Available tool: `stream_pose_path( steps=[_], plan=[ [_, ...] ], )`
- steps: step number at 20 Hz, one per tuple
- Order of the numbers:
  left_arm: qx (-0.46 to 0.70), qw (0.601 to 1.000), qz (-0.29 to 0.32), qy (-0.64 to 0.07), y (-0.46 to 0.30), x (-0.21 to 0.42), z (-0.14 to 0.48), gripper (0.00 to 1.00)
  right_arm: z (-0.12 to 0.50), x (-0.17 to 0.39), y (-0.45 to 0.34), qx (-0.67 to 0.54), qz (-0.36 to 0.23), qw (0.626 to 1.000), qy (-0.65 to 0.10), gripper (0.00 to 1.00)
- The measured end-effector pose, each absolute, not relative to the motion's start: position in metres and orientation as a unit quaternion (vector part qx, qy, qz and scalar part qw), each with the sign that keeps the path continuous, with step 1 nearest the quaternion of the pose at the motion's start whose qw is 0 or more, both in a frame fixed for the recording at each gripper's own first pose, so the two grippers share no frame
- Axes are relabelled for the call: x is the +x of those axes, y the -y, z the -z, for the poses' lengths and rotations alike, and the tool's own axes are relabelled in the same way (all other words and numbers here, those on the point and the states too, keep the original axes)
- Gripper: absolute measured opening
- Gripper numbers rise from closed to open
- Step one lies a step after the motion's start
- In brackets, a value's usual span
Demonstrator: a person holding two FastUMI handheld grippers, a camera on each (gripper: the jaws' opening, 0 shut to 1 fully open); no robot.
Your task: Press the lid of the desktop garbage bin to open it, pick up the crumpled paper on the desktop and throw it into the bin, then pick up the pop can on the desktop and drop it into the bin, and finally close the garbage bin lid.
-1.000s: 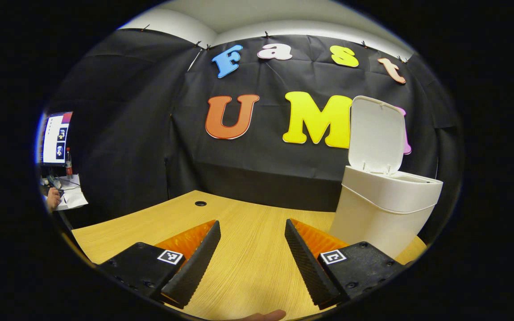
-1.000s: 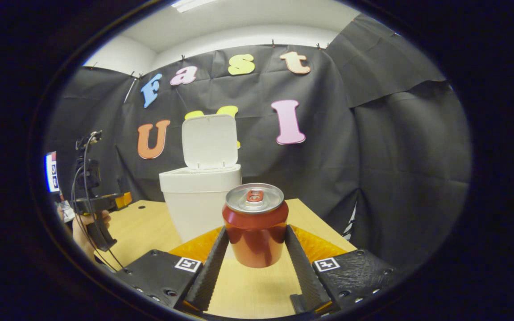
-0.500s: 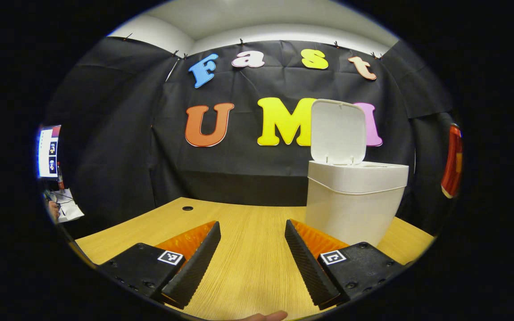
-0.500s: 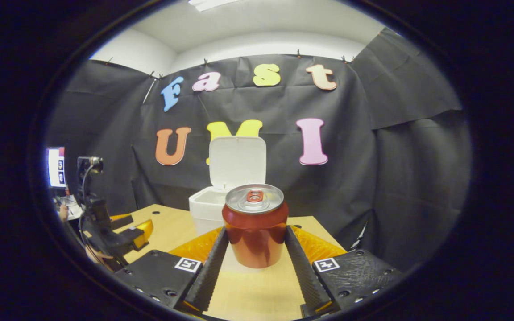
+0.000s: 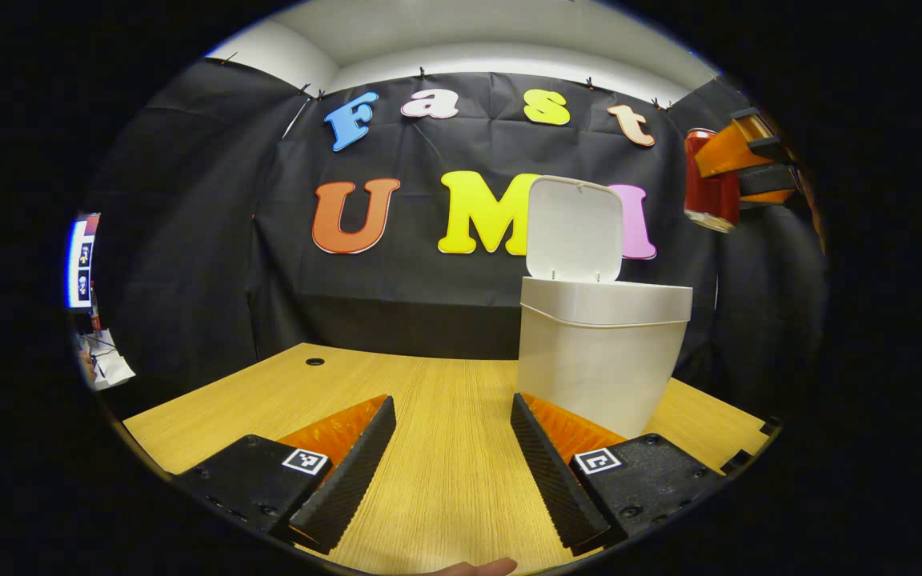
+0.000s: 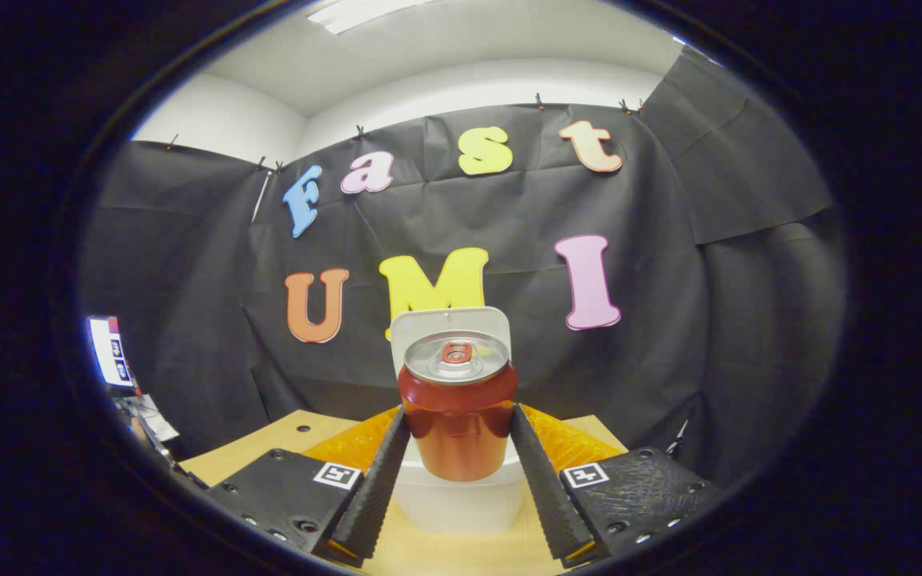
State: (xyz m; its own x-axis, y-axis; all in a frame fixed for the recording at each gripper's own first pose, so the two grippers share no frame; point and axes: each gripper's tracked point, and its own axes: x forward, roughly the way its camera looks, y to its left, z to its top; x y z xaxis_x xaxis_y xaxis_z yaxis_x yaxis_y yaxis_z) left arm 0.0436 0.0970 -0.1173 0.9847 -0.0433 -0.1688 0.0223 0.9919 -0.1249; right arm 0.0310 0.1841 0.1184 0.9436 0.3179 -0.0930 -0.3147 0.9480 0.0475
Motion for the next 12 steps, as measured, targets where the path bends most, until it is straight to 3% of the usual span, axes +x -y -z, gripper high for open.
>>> stream_pose_path(
  steps=[8, 12],
  plan=[
    [-0.068, 0.994, 0.02, -0.08, -0.113, 0.028, 0.119, 0.96, -0.105, 0.125, -0.216, -0.021, -0.077, 0.994, -0.077, 0.77],
    [-0.063, 0.994, 0.017, -0.09, -0.127, 0.029, 0.124, 0.96, -0.093, 0.149, -0.241, -0.033, -0.071, 0.993, -0.088, 0.77]
  ],
)
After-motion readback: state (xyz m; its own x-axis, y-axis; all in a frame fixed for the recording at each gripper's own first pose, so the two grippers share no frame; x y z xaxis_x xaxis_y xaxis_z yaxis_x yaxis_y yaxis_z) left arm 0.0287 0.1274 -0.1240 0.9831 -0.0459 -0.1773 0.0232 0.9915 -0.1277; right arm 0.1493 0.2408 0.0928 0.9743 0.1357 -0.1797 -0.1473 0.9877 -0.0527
